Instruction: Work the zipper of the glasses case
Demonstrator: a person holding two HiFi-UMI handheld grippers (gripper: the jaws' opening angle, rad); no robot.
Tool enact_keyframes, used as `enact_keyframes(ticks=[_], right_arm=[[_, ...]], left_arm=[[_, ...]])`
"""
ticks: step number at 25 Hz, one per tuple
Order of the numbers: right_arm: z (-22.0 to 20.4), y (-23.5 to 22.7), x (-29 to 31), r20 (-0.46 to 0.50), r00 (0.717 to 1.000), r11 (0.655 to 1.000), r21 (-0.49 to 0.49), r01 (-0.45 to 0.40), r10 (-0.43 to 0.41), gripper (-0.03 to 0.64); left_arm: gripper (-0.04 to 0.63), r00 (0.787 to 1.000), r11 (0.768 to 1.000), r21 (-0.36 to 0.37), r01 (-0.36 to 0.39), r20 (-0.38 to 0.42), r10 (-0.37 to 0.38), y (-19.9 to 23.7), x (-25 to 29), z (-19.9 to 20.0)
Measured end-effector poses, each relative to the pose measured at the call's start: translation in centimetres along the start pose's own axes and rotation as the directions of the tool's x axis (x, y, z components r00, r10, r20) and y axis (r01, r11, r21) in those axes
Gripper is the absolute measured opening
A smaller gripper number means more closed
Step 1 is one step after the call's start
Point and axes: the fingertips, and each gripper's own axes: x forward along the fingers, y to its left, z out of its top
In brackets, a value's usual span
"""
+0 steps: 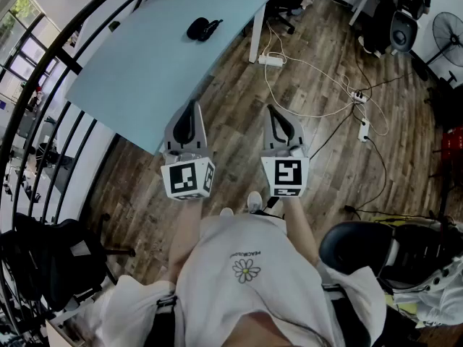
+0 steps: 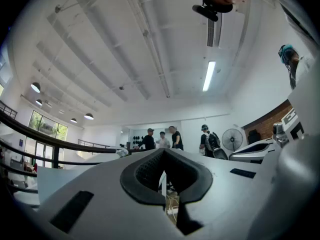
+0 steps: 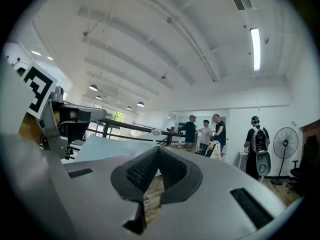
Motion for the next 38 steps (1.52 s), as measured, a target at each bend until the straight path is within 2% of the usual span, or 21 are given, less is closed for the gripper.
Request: enact_keyframes(ticks=[12,15,20,25,31,35,38], right_arm=[[-2.4,-3.5,2.7,-0.044,0.998,0.998,0.047,-0.033,0.035,0.008],[-3.0,-5.2,3.7,-0.016,0.999,0.996,0.077,-0.043,0.044,0.008],[-5.2,-6.6,4.8,-0.019,0.997,0.995,0.063,-0.071,0.072,0.008],[-6.2,-8.4,7.1,-0.03,0.997,0.994,0.089,-0.068,0.071,0.008],[-7.4,-11.0,13.7,-0.021,0.998,0.998,0.044,-0.05,0.051,0.008],[-8.8,-13.6,20.2,-0.049,0.998,0.998,0.045,-0.044,0.046,0.008],[-8.3,-14.7,26.1,-0.058,0.997,0.998,0.046,-0.04,0.043,0.008]], left_arm=[[0.012,0.998,1.0,-0.006,-0.024,-0.057,0.024,-1.2,3.7,-1.6],[0.012,0.997,0.999,-0.012,-0.053,-0.058,0.052,-1.2,5.3,-2.2],[0.012,0.993,0.993,-0.026,-0.113,-0.049,0.111,-0.6,6.4,-3.4],[0.012,0.993,0.993,-0.026,-0.114,-0.039,0.113,-0.9,9.2,-4.1],[0.012,0.996,0.995,-0.042,-0.094,-0.006,0.094,1.1,16.5,-6.2],[0.012,0.995,0.994,-0.042,-0.097,-0.001,0.097,2.9,23.5,-8.0],[0.012,0.996,0.995,-0.047,-0.087,0.008,0.087,5.5,29.1,-8.7]])
